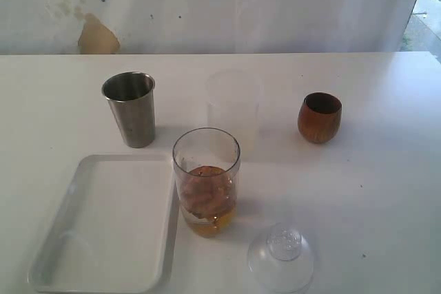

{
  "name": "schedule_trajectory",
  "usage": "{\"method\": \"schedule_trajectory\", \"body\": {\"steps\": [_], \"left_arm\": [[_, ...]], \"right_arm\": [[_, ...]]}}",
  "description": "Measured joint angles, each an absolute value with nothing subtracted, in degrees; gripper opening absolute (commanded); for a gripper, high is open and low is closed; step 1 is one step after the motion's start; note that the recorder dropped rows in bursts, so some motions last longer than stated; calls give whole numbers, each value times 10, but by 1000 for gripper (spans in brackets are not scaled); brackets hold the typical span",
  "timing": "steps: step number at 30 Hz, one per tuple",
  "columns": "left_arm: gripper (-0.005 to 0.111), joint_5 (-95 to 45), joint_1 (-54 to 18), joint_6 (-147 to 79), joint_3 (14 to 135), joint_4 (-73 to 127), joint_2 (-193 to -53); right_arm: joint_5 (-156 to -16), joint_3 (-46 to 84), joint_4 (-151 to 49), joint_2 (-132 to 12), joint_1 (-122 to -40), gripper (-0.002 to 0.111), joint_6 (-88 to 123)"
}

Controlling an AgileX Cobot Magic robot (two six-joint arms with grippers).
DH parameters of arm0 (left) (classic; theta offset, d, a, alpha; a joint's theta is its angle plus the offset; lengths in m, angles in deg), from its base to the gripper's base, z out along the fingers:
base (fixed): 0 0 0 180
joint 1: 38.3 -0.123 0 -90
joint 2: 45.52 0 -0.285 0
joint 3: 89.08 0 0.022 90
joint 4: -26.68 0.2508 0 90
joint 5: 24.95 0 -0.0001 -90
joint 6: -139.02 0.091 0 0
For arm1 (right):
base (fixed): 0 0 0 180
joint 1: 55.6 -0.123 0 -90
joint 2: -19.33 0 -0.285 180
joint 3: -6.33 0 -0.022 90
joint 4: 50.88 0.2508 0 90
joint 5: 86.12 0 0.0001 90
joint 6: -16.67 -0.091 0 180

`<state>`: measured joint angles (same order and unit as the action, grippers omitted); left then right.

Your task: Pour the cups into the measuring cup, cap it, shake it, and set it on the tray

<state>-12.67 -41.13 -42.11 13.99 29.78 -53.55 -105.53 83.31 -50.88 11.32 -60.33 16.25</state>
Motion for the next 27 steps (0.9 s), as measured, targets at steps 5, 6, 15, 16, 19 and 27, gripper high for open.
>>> {"method": "schedule_trajectory", "body": {"steps": [5, 6, 15, 16, 19, 27], "left_arm": [[0, -127, -411, -421, 140, 298, -535], [0, -127, -411, -421, 140, 298, -535], [0, -127, -411, -421, 140, 298, -535], [0, -127, -411, -421, 140, 298, -535], [0, -127, -411, -421, 140, 298, -535], [0, -127, -411, -421, 140, 298, -535]], "right_arm": [[-1044, 833, -517, 113, -603, 0, 163], [-1025, 833, -518, 113, -603, 0, 163], [-725, 835, -396, 113, -603, 0, 53], [-688, 835, -393, 113, -603, 0, 52], [-628, 835, -392, 113, -603, 0, 49], [-829, 703, -390, 52, -603, 25, 136]]}}
